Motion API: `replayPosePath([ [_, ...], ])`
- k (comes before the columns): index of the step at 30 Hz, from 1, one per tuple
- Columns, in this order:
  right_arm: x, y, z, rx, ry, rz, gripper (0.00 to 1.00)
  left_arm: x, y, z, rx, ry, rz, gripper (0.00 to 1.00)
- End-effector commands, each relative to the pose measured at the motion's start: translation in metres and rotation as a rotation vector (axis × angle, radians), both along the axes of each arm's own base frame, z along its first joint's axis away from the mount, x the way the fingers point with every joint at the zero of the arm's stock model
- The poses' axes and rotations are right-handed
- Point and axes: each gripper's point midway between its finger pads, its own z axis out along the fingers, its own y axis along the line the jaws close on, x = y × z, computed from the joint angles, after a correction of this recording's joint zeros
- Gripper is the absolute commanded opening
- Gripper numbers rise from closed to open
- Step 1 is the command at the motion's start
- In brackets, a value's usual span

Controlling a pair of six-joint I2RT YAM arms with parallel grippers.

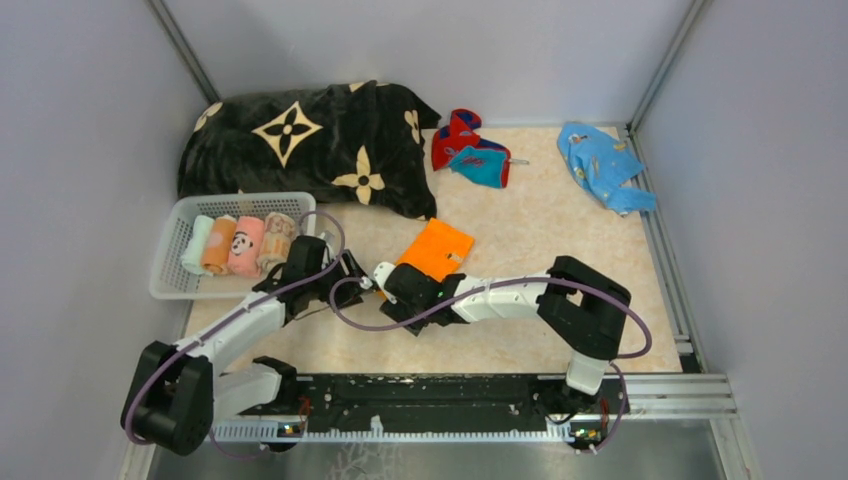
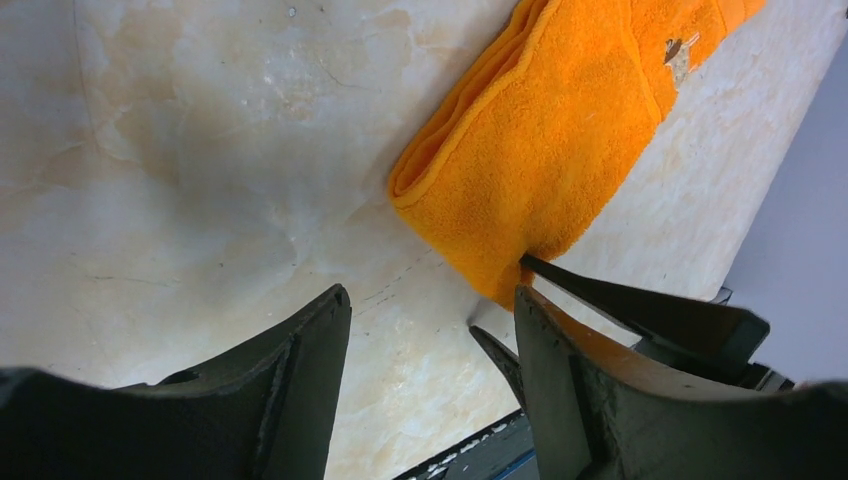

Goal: Roll the towels
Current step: Roll the towel at the center of the board.

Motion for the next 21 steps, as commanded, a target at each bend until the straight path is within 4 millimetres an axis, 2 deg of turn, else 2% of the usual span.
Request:
replayPosePath([
  [1, 0.004, -0.002, -0.003, -0.075, -0.076, 0.016, 0.49, 0.002, -0.002, -0.001, -0.02, 0.001, 0.007, 0.67],
  [7, 0.001, -0.016, -0.021, -0.116, -0.065, -0.025, 0.41, 0.001, -0.003, -0.008, -0.018, 0.025, 0.0, 0.66],
  [10, 0.0, -0.02, -0.024, -0.121, -0.063, -0.038, 0.32, -0.001, -0.002, -0.012, -0.012, 0.041, 0.005, 0.66],
  [11, 0.0, -0.02, -0.025, -0.115, -0.056, -0.043, 0.26, -0.002, -0.003, -0.012, -0.014, 0.045, 0.007, 0.66],
  [14, -0.01, -0.008, -0.018, -0.037, -0.004, -0.027, 0.09, -0.004, -0.005, -0.015, -0.025, 0.065, 0.013, 0.66],
  [16, -0.019, 0.004, -0.011, 0.05, 0.058, -0.011, 0.02, -0.005, -0.008, -0.016, -0.032, 0.08, 0.015, 0.66],
  [21, -0.018, 0.018, 0.011, 0.251, 0.166, -0.054, 0.0, -0.008, -0.014, -0.021, -0.036, 0.122, 0.053, 0.66],
])
